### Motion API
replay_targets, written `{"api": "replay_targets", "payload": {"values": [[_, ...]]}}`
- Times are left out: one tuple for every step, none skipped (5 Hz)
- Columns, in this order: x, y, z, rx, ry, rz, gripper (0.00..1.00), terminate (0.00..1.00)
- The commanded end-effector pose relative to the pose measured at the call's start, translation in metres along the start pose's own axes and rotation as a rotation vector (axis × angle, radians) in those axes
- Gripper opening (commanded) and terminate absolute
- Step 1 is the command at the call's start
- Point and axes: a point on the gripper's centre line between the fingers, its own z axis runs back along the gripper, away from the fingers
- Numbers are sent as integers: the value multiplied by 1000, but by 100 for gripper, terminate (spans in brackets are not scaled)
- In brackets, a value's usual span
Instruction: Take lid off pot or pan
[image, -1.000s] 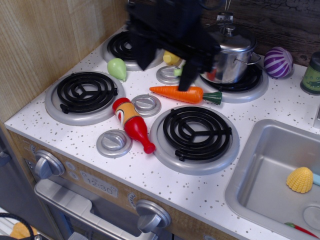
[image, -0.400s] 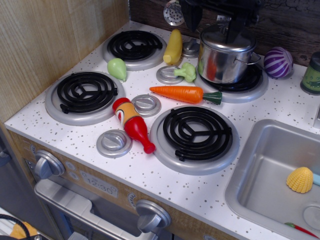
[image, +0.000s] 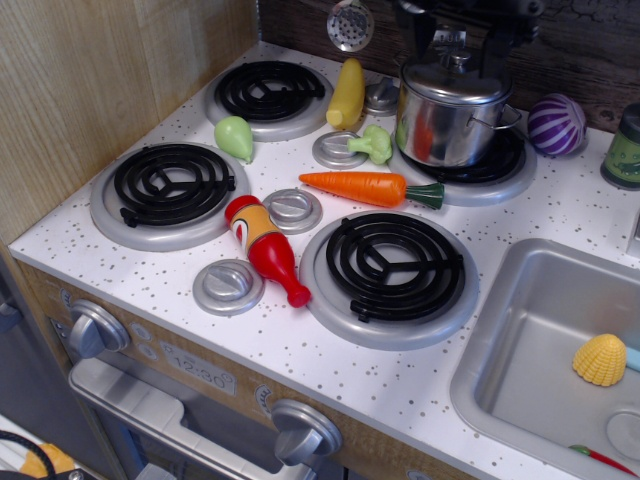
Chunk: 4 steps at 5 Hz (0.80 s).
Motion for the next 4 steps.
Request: {"api": "replay_targets", "payload": {"values": [[24, 3, -7, -10, -124, -17, 100, 0], [32, 6, -20, -9, -174, -34, 100, 0], [40, 9, -20, -8, -180, -52, 100, 0], [45, 10, -24, -11, -193, -61, 100, 0]]}}
